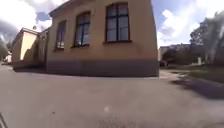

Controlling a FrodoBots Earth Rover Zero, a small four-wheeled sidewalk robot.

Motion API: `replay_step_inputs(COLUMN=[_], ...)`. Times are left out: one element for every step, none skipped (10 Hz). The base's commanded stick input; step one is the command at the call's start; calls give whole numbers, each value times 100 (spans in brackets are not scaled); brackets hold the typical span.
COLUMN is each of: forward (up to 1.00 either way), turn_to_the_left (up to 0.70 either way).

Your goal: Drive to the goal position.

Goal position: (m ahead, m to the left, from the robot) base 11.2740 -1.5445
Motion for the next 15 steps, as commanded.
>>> replay_step_inputs(forward=[0, 0, 0, 0, 0, 0, 0, 0, 0, 0, 0, 0, 0, 0, 4], turn_to_the_left=[-100, -100, -100, -100, -100, -100, -100, -43, 0, 0, 0, 0, 0, 0, 0])
